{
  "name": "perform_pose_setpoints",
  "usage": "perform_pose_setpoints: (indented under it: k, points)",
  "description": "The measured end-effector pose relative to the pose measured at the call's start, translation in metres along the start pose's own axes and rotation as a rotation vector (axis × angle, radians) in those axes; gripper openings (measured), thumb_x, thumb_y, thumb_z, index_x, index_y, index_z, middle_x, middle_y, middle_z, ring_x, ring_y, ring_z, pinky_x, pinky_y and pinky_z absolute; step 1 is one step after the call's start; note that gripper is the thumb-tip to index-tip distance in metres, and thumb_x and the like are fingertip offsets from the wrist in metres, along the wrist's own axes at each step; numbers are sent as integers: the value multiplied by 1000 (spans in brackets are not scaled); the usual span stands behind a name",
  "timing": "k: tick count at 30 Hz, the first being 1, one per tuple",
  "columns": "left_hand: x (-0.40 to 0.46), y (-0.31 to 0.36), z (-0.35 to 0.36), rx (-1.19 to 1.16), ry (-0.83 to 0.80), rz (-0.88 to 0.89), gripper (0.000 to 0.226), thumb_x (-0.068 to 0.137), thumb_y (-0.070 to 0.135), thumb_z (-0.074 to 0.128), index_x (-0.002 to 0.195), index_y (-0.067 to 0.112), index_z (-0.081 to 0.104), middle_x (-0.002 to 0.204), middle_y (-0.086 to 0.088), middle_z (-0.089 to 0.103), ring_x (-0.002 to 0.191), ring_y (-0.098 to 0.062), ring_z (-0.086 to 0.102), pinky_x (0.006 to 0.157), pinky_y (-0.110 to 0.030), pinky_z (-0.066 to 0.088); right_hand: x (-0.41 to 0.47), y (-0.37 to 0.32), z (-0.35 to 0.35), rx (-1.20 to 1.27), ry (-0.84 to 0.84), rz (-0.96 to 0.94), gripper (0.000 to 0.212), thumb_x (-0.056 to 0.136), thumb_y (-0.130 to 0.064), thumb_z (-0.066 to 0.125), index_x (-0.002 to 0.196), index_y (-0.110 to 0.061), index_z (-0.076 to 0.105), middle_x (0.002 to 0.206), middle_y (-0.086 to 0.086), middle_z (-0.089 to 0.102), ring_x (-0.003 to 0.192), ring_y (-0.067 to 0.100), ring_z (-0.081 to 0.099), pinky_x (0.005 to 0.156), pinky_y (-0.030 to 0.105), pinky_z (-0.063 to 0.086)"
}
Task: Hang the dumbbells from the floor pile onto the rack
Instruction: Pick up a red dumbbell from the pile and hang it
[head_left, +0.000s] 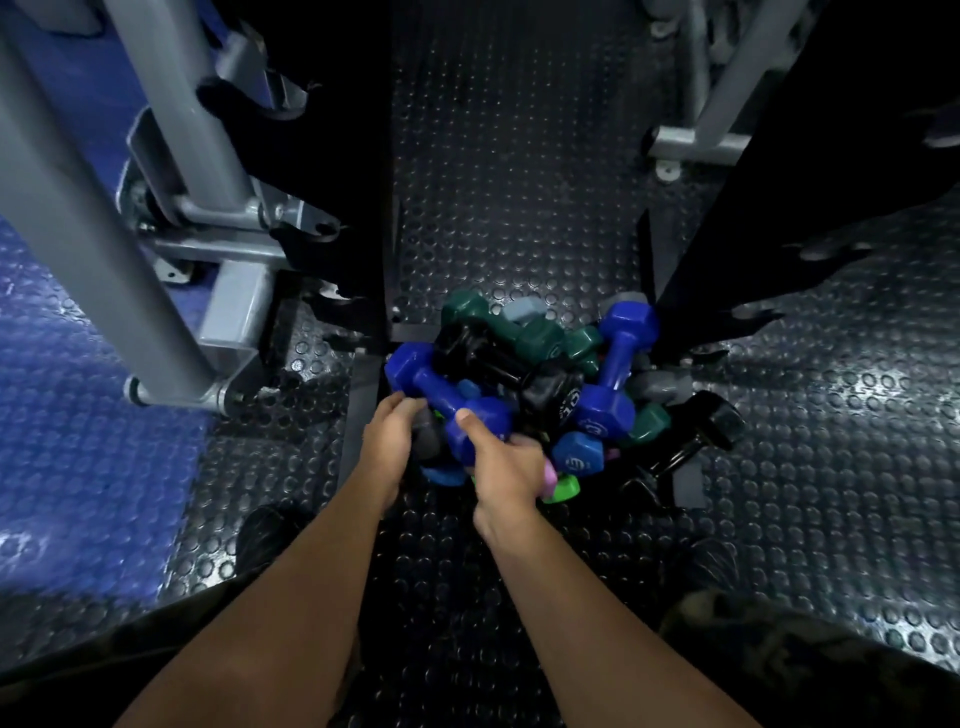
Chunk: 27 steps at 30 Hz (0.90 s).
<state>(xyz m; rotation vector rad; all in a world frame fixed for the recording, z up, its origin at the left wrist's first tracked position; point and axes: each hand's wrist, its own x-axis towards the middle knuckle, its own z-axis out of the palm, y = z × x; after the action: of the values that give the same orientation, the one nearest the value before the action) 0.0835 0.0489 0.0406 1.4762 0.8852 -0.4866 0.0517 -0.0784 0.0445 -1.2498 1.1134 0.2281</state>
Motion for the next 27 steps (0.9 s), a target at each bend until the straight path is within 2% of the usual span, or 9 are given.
perform_pose_setpoints:
  k: [2,5,8,11,16,19,21,23,27]
  points:
    - [0,3,1,-33,-48,-39,59,75,66,70,117,23,74,122,-14,74,107,-31,72,100,-54,56,-14,4,7,-14,28,4,68,49,-58,94,97,-13,75,82,-2,80,72,13,77,72,35,65]
    - [-16,16,1,-38,-162,-111,48,90,58,65,110,15,74,100,-11,77,82,-24,75,70,-35,60,-25,4,18,6,75,4,72,48,-60,93,98,-11,74,83,-3,79,67,7,75,58,19,57]
    - [-21,31,-15,28,-223,-186,52,90,69,59,104,22,76,90,-4,74,83,-25,69,86,-43,56,-40,-8,34,16,88,57,79,46,-56,96,105,-13,66,91,0,75,72,13,75,61,24,61]
    - [-23,61,-36,21,-241,-197,61,93,71,52,83,19,82,75,-4,73,64,-22,70,73,-35,53,-58,-5,61,-58,68,57,91,40,-66,93,107,-22,48,104,0,67,85,20,73,78,38,64]
    - [-20,74,-66,250,-104,-199,29,93,40,72,99,11,73,75,-11,75,56,-24,67,51,-25,50,-70,23,51,-365,-334,-22,48,76,-40,84,112,-19,61,102,0,72,85,14,69,61,20,47]
    - [-2,23,-86,322,120,-138,28,82,10,83,107,6,72,90,-22,74,73,-33,70,66,-40,58,-50,49,22,-392,-546,53,58,71,-42,80,124,-24,67,115,-2,75,97,12,71,75,19,55]
    - [7,-14,-92,350,181,-145,34,79,3,83,110,12,72,106,-25,74,87,-37,70,82,-53,59,-23,58,-10,-336,-395,119,53,63,-46,80,110,-23,73,106,-1,77,96,16,72,91,36,59]
    - [16,-40,-92,415,218,-145,44,81,9,81,123,19,71,118,-20,73,93,-35,70,89,-53,58,10,62,-44,-227,-88,178,49,55,-49,76,95,-20,74,95,5,77,84,20,70,89,46,60]
    - [1,-50,-67,753,326,-90,60,85,35,77,139,16,59,138,-27,56,124,-45,53,107,-51,47,40,26,-92,-248,275,18,30,78,-38,84,93,-22,63,99,7,72,86,23,66,86,44,58]
